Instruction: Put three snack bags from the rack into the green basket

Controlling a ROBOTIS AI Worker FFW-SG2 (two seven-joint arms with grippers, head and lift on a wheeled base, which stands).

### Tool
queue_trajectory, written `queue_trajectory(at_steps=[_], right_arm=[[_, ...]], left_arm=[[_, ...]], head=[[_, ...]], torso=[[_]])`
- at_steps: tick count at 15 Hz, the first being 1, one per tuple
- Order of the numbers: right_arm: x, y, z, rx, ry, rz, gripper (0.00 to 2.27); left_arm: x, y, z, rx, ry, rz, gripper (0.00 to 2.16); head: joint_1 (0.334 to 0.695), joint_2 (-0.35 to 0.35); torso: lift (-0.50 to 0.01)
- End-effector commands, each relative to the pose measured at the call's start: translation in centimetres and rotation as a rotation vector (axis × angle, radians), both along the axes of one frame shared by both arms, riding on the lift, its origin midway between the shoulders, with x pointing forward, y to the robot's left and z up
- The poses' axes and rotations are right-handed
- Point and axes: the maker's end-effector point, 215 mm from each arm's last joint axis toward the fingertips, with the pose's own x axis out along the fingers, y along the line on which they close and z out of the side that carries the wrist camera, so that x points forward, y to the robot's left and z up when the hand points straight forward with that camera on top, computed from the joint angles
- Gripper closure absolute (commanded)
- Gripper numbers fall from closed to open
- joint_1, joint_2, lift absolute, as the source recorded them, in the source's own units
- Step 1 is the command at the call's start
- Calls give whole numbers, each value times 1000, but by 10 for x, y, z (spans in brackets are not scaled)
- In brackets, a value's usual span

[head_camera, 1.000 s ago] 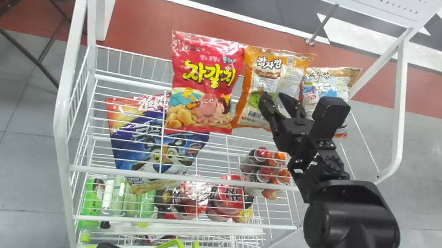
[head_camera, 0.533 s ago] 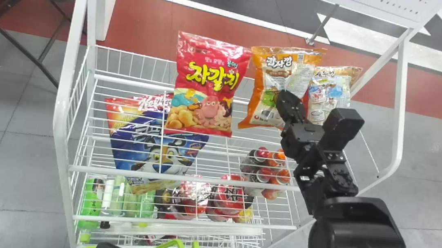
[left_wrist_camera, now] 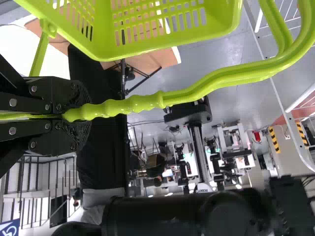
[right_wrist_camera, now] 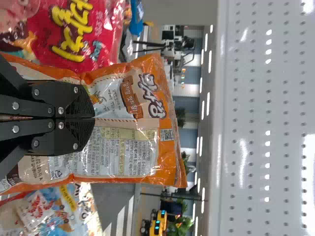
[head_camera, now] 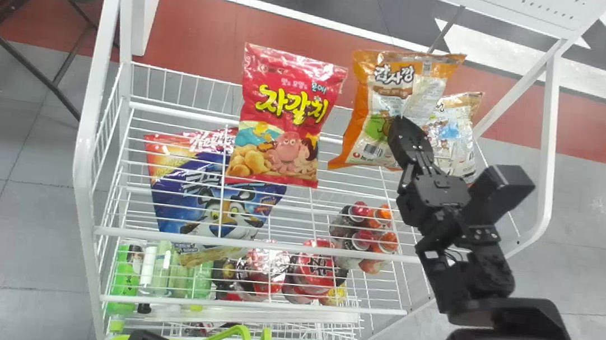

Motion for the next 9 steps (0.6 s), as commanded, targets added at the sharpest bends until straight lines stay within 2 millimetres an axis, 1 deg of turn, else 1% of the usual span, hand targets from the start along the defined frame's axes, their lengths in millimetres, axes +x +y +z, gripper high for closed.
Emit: queue_trajectory(at_steps=[1,2,3,5,6,7,8,9], right_arm=[[-25,8,22,22,8,60,2246],[-37,15,29,25,15,99,2246],[-48,13,36,32,10,113,2246],[-66,10,39,52,38,138,2246],[-76,9,35,59,71,152,2246],[-85,11,18,88,157,176,2246],[-97,18,1,99,228,201,2246],[-111,25,-12,108,277,232,2246]], left_arm=[[2,1,0,0,0,6,1413],[4,2,0,-2,0,11,1413],[6,2,-1,-4,-5,18,1413],[9,3,-2,-6,-9,26,1413],[13,5,-2,-7,-12,35,1413],[15,7,-3,-7,-14,42,1413],[19,8,-3,-12,-20,52,1413],[20,8,-3,-12,-23,56,1413]], head=[[695,-350],[695,-350],[695,-350],[695,-350],[695,-350],[695,-350],[695,-350],[695,-350]], torso=[[0],[0],[0],[0],[0],[0],[0],[0]])
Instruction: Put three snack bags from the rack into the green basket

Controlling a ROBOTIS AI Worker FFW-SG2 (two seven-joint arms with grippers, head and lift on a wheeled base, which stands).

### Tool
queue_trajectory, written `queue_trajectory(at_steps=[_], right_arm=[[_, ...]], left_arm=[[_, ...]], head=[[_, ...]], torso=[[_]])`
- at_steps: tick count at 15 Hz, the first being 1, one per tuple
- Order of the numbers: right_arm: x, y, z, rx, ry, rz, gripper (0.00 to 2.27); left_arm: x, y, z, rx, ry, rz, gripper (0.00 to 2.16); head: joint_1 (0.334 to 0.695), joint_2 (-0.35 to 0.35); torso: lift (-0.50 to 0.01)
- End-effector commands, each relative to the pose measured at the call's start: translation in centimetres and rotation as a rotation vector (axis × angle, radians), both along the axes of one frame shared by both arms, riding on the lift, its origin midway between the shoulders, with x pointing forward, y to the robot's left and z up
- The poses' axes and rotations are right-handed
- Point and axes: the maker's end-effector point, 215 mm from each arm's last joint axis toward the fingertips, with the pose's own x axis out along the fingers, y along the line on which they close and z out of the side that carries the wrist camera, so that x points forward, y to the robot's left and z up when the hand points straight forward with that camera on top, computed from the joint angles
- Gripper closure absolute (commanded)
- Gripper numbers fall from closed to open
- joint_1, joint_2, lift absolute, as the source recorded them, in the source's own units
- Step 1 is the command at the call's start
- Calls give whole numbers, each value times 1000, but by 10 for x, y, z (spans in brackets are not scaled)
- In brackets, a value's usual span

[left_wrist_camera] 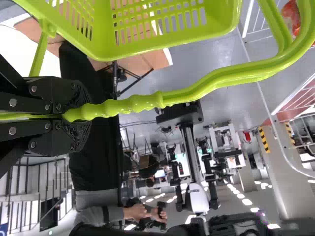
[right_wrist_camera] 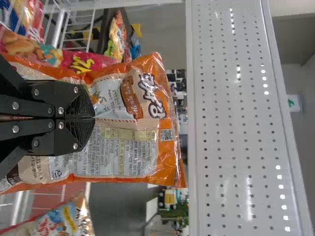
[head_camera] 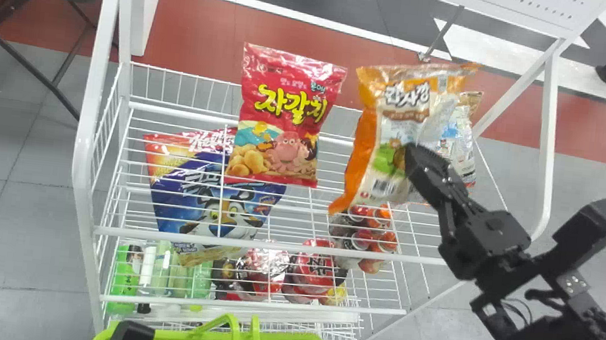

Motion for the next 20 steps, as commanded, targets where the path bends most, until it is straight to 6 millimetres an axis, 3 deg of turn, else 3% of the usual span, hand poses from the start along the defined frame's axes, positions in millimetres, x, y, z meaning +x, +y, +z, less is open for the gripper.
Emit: queue_trajectory(at_steps=[1,4,9,12,18,20], right_arm=[[-35,14,-37,25,152,52,2246],[-84,41,-76,117,378,158,2246],[-170,51,-127,185,790,217,2246],[-206,69,-162,207,929,249,2246],[-189,128,-218,184,864,351,2246],[-197,156,-241,187,886,398,2246]], left_arm=[[5,0,0,-3,-9,12,1413],[11,5,0,-11,-10,29,1413],[13,6,3,-22,-13,36,1413],[13,5,3,-21,-13,32,1413],[10,2,4,-17,-13,22,1413],[9,2,4,-17,-11,20,1413]], head=[[695,-350],[695,-350],[695,-350],[695,-350],[695,-350],[695,-350]], torso=[[0],[0],[0],[0],[0],[0]])
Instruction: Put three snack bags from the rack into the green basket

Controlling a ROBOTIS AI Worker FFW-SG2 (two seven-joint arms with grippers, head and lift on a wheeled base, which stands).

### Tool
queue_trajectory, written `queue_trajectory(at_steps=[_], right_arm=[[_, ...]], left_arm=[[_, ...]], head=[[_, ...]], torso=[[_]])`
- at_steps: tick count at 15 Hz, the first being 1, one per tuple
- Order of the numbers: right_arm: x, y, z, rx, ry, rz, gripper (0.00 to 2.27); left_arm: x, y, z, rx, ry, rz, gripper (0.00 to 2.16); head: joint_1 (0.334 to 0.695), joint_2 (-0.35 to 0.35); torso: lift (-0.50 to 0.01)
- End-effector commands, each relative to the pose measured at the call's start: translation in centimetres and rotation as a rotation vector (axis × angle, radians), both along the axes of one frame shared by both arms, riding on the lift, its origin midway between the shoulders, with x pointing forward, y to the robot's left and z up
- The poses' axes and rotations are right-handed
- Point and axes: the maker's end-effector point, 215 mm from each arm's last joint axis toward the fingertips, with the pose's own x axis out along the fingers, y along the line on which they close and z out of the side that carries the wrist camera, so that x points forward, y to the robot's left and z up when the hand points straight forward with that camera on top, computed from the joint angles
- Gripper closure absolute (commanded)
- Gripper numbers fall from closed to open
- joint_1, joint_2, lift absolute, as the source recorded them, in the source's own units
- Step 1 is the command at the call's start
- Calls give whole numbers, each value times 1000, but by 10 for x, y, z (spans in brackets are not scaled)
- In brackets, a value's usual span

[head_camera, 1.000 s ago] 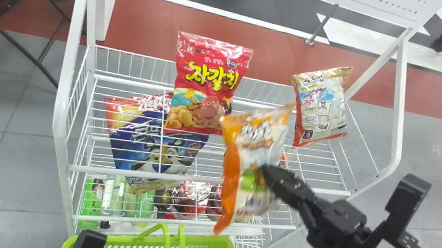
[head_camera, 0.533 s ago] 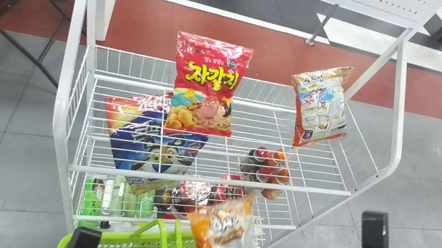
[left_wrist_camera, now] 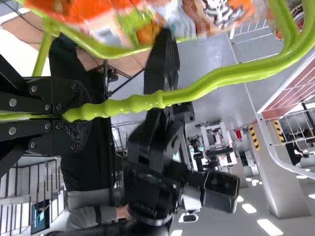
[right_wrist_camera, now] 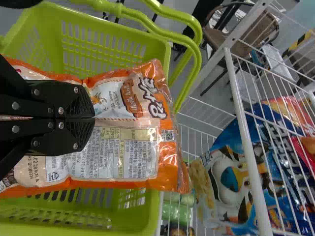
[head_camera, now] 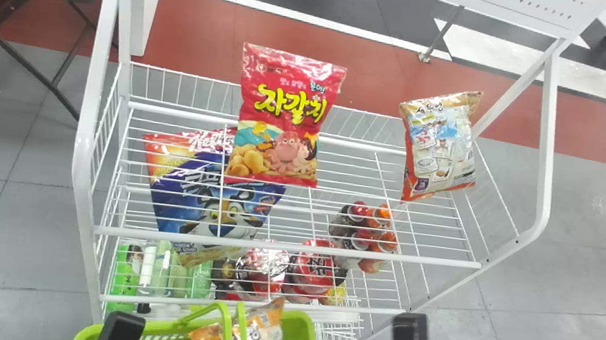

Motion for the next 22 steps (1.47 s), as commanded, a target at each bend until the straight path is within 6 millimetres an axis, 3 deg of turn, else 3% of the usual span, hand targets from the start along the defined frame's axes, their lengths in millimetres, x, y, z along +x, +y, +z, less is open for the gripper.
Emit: queue_trajectory(at_steps=[1,5,8,9,10,11,12,14,16,20,22], right_arm=[[-17,39,-24,47,39,64,2246],[-53,83,-43,106,100,143,2246],[-42,80,-69,94,89,120,2246],[-42,76,-72,87,104,120,2108],[-41,71,-68,86,103,121,1501],[-41,64,-59,81,96,121,157],[-43,58,-50,73,97,117,-1],[-49,35,-37,33,138,109,29],[-40,19,-21,30,121,93,53],[0,-7,12,-5,3,44,63],[42,-34,39,-44,-140,-36,66]], left_arm=[[0,-1,0,0,1,0,1413],[-2,-2,0,1,2,-3,1413],[-1,-3,0,1,-1,-3,1413],[-1,-3,0,1,-1,-3,1413],[-2,-3,-1,2,0,-3,1413],[-1,-3,0,0,-1,-3,1413],[-1,-2,-1,2,0,-2,1413],[-2,-3,0,0,0,-4,1413],[-1,-2,-1,-1,-1,-1,1413],[1,-4,-1,-7,-8,2,1332],[0,-4,-1,-10,-5,2,1332]], head=[[695,-350],[695,-350],[695,-350],[695,-350],[695,-350],[695,-350],[695,-350],[695,-350],[695,-350],[695,-350],[695,-350]], torso=[[0],[0],[0],[0],[0],[0],[0],[0],[0],[0],[0]])
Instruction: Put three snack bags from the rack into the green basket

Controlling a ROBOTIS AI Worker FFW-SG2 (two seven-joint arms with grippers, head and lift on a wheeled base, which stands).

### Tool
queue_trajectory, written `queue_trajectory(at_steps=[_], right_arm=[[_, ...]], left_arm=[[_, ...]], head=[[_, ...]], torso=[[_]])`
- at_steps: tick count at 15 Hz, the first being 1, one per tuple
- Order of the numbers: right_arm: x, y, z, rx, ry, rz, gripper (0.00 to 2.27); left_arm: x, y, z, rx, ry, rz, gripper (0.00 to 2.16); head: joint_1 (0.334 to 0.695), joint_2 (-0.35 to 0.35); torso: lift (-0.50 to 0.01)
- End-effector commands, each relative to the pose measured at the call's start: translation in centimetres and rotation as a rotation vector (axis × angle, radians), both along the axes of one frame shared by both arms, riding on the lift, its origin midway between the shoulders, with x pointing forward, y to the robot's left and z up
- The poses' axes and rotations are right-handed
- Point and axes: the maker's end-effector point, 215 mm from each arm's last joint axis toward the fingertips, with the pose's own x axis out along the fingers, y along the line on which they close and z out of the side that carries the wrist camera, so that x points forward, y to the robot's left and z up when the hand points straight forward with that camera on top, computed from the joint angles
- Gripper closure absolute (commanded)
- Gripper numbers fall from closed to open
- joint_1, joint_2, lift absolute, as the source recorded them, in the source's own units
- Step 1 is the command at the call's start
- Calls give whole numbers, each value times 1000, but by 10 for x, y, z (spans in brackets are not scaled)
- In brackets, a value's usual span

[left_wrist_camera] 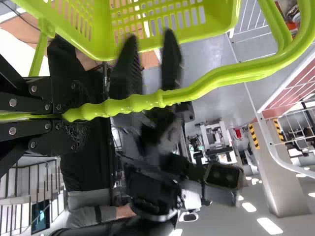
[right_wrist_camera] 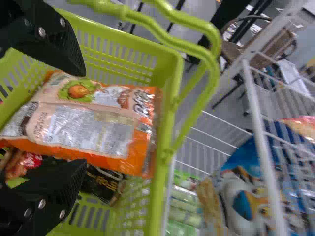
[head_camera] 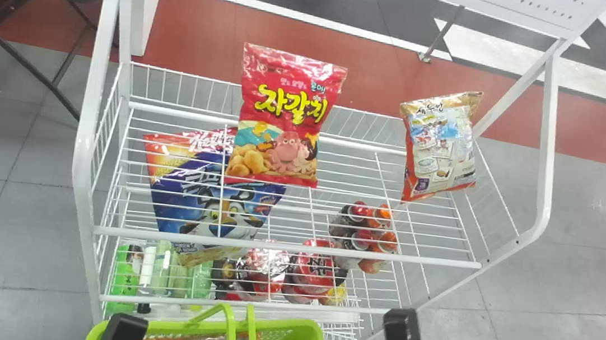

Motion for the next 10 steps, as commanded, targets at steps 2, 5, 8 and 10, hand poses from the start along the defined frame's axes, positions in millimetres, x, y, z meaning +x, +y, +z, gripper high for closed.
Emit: queue_trajectory(at_steps=[2,5,8,10], right_arm=[[84,-54,58,-81,-301,-148,80],[162,-106,107,-197,-589,-288,90],[219,-156,141,-256,-769,-444,97],[245,-183,142,-304,-802,-508,97]], left_arm=[[-1,-2,1,-4,1,-3,1332],[-5,-5,0,1,-2,-15,1335],[-8,-7,0,1,1,-23,1335],[-9,-7,1,1,2,-22,1335]], head=[[695,-350],[695,-350],[695,-350],[695,-350]], torso=[[0],[0],[0],[0]])
